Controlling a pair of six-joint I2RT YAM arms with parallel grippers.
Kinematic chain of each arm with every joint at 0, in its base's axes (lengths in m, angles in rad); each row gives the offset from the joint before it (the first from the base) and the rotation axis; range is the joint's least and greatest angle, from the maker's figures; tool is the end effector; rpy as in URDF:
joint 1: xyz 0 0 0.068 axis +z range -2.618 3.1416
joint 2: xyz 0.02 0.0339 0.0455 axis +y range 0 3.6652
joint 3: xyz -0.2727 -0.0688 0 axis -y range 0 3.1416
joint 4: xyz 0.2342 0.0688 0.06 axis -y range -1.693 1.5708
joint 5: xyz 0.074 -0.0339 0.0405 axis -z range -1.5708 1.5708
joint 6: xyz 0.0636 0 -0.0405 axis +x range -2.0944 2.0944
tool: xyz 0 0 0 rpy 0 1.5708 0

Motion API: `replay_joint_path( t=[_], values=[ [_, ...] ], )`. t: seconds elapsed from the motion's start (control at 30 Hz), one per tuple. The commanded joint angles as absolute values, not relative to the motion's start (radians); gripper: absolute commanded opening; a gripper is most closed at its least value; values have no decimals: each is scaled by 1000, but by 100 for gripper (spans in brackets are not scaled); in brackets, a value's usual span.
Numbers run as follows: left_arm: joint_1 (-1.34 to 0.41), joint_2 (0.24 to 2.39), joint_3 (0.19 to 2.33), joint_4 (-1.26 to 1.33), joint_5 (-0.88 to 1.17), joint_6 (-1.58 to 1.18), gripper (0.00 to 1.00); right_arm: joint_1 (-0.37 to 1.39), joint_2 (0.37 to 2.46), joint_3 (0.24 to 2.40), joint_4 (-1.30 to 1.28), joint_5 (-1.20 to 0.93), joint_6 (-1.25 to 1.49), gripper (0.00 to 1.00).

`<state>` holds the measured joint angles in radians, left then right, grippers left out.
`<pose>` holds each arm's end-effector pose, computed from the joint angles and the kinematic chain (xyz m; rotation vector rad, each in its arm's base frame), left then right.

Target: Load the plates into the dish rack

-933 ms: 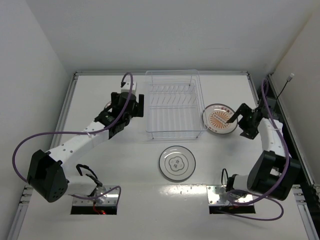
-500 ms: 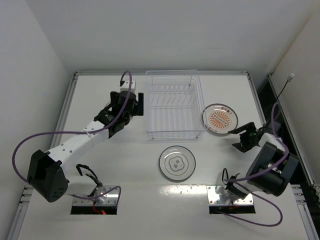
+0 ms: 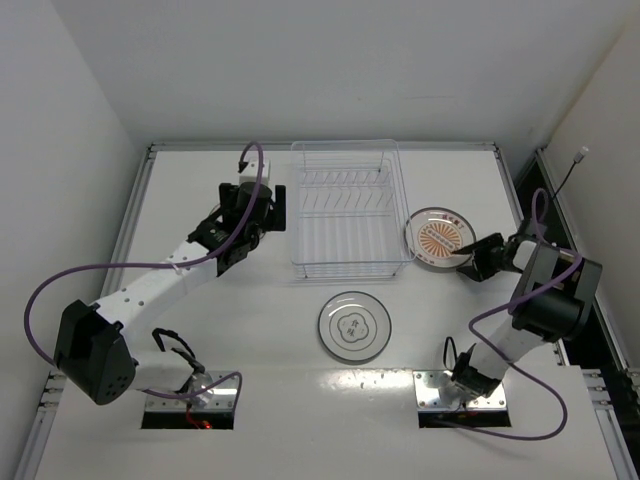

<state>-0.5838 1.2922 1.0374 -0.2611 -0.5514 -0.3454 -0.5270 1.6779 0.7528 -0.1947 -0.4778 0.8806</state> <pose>0.2672 -0.1366 0.3115 -0.0884 2.0026 -0.0160 0.2696 -0.1230 0.1163 1.6237 2.1448 0.7523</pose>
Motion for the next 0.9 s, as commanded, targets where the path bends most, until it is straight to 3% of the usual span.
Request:
replay_joint_path(
  t=[0.0,0.2,0.27,0.3,0.4,0.63,0.87],
  values=[
    [-589,1253,1083,-253,-584,-350,82,-500,1724,787,-169,-445,905,45],
    [-589,1253,1083,-253,-584,-350,82,-449,1775,859,-179,-430,914,45],
    [-589,1253,1083,-253,-584,-350,82,-439,1802,871,-179,-430,914,34],
    [-589,1253,1083,-253,-584,-350,82,-439,1802,880,-179,-442,905,17],
    [-589,1253,1074,-253,-594,-350,82,-439,1813,881,-179,-442,896,0],
    [-589,1262,1074,-244,-603,-350,82,-405,1507,916,-279,-273,850,0],
    [-589,1272,1074,-253,-623,-359,82,-138,1330,1199,-451,172,747,0]
  ],
)
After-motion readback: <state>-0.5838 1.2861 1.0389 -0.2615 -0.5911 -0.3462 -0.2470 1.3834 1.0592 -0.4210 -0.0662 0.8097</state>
